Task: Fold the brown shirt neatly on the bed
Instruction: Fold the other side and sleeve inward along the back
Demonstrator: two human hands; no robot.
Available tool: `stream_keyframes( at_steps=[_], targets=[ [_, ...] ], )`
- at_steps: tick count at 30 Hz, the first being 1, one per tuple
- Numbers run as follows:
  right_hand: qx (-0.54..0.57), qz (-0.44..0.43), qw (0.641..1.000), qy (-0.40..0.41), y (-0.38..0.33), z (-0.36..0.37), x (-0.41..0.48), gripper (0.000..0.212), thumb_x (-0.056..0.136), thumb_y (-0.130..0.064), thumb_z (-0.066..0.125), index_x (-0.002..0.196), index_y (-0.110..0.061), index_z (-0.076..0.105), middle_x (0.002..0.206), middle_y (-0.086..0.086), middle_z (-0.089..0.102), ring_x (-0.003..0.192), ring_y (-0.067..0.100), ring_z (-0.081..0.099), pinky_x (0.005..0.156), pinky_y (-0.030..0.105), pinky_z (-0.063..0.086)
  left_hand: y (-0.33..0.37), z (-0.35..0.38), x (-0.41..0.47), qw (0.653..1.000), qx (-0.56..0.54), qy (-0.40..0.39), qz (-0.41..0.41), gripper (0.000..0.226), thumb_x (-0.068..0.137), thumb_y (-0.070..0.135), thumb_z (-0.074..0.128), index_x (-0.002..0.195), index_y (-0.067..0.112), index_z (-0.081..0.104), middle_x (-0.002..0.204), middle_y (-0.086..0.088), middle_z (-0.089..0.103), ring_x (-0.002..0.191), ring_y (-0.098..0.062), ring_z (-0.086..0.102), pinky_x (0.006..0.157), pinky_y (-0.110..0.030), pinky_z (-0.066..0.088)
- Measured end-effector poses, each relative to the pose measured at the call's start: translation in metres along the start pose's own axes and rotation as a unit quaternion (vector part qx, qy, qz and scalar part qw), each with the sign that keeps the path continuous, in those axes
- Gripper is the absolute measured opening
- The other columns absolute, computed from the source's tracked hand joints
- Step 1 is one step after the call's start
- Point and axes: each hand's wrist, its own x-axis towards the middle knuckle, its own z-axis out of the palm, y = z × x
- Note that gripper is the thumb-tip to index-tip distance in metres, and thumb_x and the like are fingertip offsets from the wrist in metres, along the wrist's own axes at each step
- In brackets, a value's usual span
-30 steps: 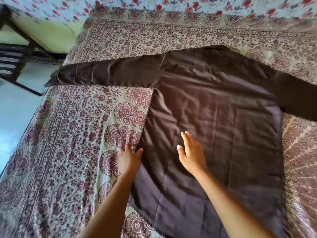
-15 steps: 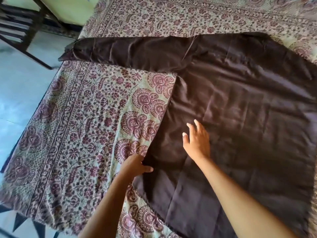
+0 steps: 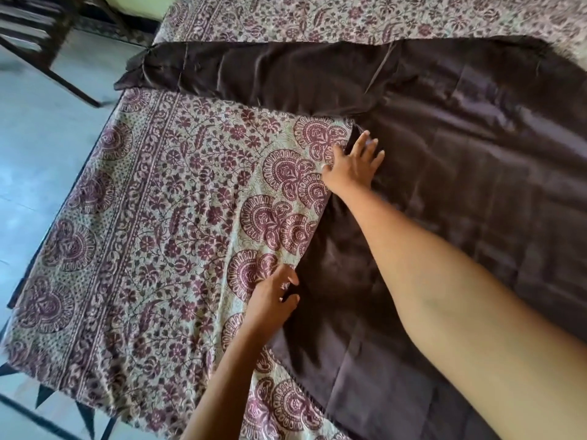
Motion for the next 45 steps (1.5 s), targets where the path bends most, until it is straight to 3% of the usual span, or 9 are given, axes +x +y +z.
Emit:
stream_keyframes(
  at_steps=[4,11,18,22,28,31,35,42,45],
  targets=[
    [-0.022,0.034,0.997,-0.066,0.007,-0.004,0.02,0.075,0.09,-0.046,0.046,0.148,-0.019,0.008,0.153,0.02,-0.017,0.14,0.044,-0.006,0.112,0.058,-0.001,-0.006,-0.006,0.005,0.999,-0.021,-0.031,0.013,0.035,0.077,0.007,0.068,0.103,0.031,0.067,0.055,0.012,0.052,0.04,-0.004,0.039,0.045,-0.01,0.028],
    [0.097,0.0,0.994,-0.051,0.029,-0.024,0.021,0.083,0.09,-0.012,0.05,0.148,-0.008,-0.008,0.156,0.009,-0.014,0.14,0.038,0.016,0.109,0.038,0.026,0.005,-0.009,-0.006,0.997,0.041,-0.025,0.068,0.058,0.081,0.013,0.064,0.134,0.034,0.048,0.136,0.019,0.046,0.049,0.008,0.047,0.064,-0.01,0.04],
    [0.349,0.017,0.936,0.033,0.101,-0.062,-0.011,0.072,0.089,-0.001,0.043,0.149,-0.016,0.006,0.157,0.007,0.008,0.143,0.02,0.014,0.111,0.021,0.014,0.06,0.021,-0.058,0.976,0.096,-0.071,0.181,0.077,0.078,0.008,0.046,0.143,0.044,0.023,0.141,0.036,0.01,0.106,-0.003,0.06,0.083,-0.02,0.05],
    [0.456,0.072,0.884,0.07,0.147,-0.068,-0.033,0.072,0.085,0.01,0.035,0.148,-0.018,0.018,0.154,0.003,0.021,0.139,0.014,0.023,0.09,0.001,0.02,0.091,0.052,-0.076,0.951,0.187,-0.131,0.21,0.079,0.081,0.005,0.042,0.146,0.039,0.013,0.15,0.028,0.004,0.104,-0.015,0.059,0.079,-0.028,0.05],
    [0.449,0.133,0.883,0.028,0.218,-0.04,-0.056,0.068,0.081,0.006,0.044,0.142,-0.022,0.034,0.144,0.007,0.038,0.125,0.022,0.044,0.088,0.024,0.044,0.091,0.118,-0.076,0.922,0.283,-0.206,0.165,0.082,0.083,0.0,0.044,0.147,0.04,0.009,0.158,0.009,0.003,0.11,-0.032,0.058,0.082,-0.039,0.048],
    [0.446,0.114,0.888,0.013,0.218,-0.016,-0.071,0.067,0.077,0.001,0.059,0.137,-0.022,0.041,0.137,0.011,0.046,0.113,0.024,0.054,0.09,0.04,0.049,0.078,0.132,-0.075,0.925,0.298,-0.174,0.16,0.078,0.082,0.0,0.044,0.147,0.034,0.015,0.148,-0.004,0.024,0.114,-0.031,0.053,0.078,-0.042,0.047],
    [0.373,0.09,0.922,0.05,0.221,0.002,-0.082,0.056,0.074,0.002,0.061,0.128,-0.01,0.053,0.128,0.014,0.051,0.102,0.031,0.059,0.092,0.03,0.044,0.068,0.145,-0.085,0.947,0.274,-0.129,0.107,0.059,0.081,0.006,0.046,0.134,0.029,0.035,0.122,0.0,0.049,0.1,-0.03,0.059,0.072,-0.043,0.046],
    [0.28,0.057,0.954,0.086,0.224,0.008,-0.091,0.05,0.077,-0.006,0.06,0.126,-0.008,0.053,0.133,0.014,0.041,0.105,0.033,0.055,0.093,0.036,0.042,0.059,0.133,-0.08,0.956,0.181,-0.222,0.058,0.043,0.08,0.035,0.062,0.122,0.037,0.053,0.111,0.007,0.06,0.093,-0.017,0.063,0.08,-0.031,0.051],
    [0.307,0.055,0.94,0.14,0.223,-0.002,-0.091,0.05,0.076,-0.015,0.06,0.125,-0.008,0.054,0.134,0.016,0.041,0.118,0.03,0.048,0.1,0.037,0.037,0.067,0.106,-0.058,0.992,0.072,-0.102,0.007,0.025,0.077,0.039,0.061,0.1,0.032,0.068,0.084,0.003,0.069,0.077,-0.016,0.065,0.071,-0.028,0.052]
  ],
)
